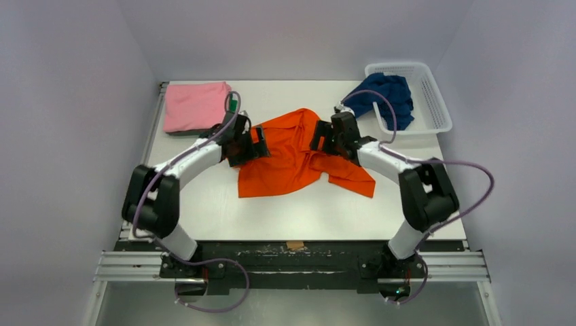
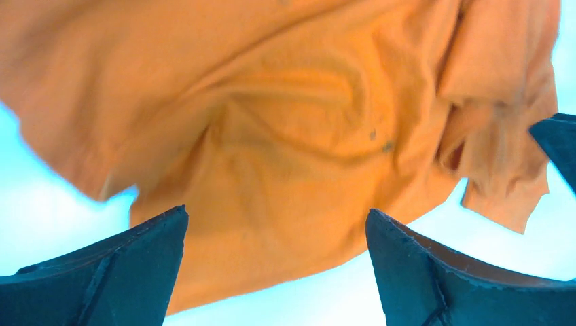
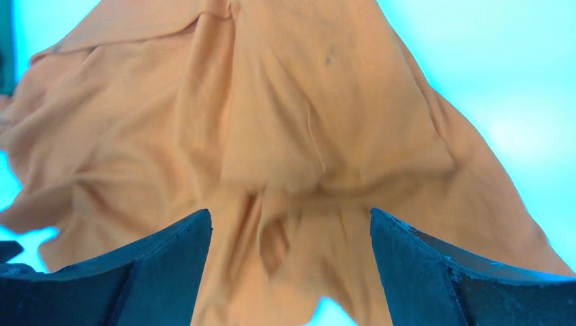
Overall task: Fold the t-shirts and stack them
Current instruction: Flatten out the tshirt
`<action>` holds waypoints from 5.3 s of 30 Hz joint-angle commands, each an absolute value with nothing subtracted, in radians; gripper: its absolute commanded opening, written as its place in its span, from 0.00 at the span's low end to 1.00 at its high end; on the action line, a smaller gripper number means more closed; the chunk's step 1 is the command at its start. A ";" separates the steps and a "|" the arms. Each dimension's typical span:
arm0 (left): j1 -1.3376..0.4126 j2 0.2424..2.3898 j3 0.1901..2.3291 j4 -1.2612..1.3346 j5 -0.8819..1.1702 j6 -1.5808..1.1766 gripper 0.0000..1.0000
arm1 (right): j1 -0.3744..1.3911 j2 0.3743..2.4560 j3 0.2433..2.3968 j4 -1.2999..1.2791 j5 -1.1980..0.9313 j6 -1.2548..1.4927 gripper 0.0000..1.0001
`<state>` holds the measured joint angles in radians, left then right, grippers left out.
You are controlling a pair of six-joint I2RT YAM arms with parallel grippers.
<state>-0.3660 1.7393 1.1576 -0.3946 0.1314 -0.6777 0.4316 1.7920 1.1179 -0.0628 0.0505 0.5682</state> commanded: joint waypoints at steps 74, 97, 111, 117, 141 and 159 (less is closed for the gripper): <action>-0.446 0.985 0.693 -0.609 -0.476 -0.785 0.00 | 0.795 1.299 0.675 -0.640 0.352 0.700 0.68; -0.446 1.012 0.702 -0.607 -0.466 -0.787 0.00 | 0.680 1.339 0.566 -0.510 0.285 0.802 0.47; -0.446 0.855 0.906 -0.575 -0.466 -0.690 0.00 | 0.624 1.037 0.815 -0.507 0.446 0.636 0.00; -0.439 0.921 1.207 -0.621 -0.606 -0.576 0.00 | 0.458 0.941 1.028 -0.495 0.516 0.523 0.00; -0.433 0.767 1.999 -0.837 -0.067 -0.376 0.00 | 0.385 0.867 1.976 -0.644 0.014 0.294 0.00; -0.429 1.003 1.617 -0.707 -0.537 -0.387 0.00 | 0.384 1.132 1.677 -0.401 0.585 0.173 0.00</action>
<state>-0.4385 0.8677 1.7870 -0.7906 -0.2783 -0.3786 0.3897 0.9970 1.8069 -0.4969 0.2886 0.2211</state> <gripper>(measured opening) 0.017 0.011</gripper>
